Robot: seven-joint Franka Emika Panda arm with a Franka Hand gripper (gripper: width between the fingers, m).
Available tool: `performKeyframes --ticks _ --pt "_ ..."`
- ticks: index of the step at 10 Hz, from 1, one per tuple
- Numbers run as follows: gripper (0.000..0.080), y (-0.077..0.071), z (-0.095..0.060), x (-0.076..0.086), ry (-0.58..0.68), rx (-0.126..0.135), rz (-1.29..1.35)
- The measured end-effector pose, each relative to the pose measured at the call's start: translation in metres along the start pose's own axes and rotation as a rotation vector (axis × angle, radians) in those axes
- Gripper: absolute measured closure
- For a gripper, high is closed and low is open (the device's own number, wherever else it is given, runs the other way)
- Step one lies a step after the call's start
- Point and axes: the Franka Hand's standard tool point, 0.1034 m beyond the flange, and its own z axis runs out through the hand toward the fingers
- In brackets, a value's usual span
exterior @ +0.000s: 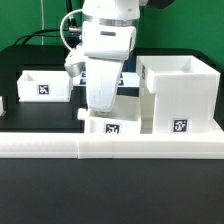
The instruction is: Assemble drawer
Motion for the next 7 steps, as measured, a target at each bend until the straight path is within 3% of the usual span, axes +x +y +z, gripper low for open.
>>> performKeyframes --ticks 2,6,7 --pt "0.0757 0.0012 0.0010 0.0012 0.004 -0.022 0.000" --pt "0.0757 0.0007 0.0019 0.0024 0.005 -0.020 -0.002" --pt "0.0757 0.0023 0.0025 0.0034 0.010 -0.052 -0.001"
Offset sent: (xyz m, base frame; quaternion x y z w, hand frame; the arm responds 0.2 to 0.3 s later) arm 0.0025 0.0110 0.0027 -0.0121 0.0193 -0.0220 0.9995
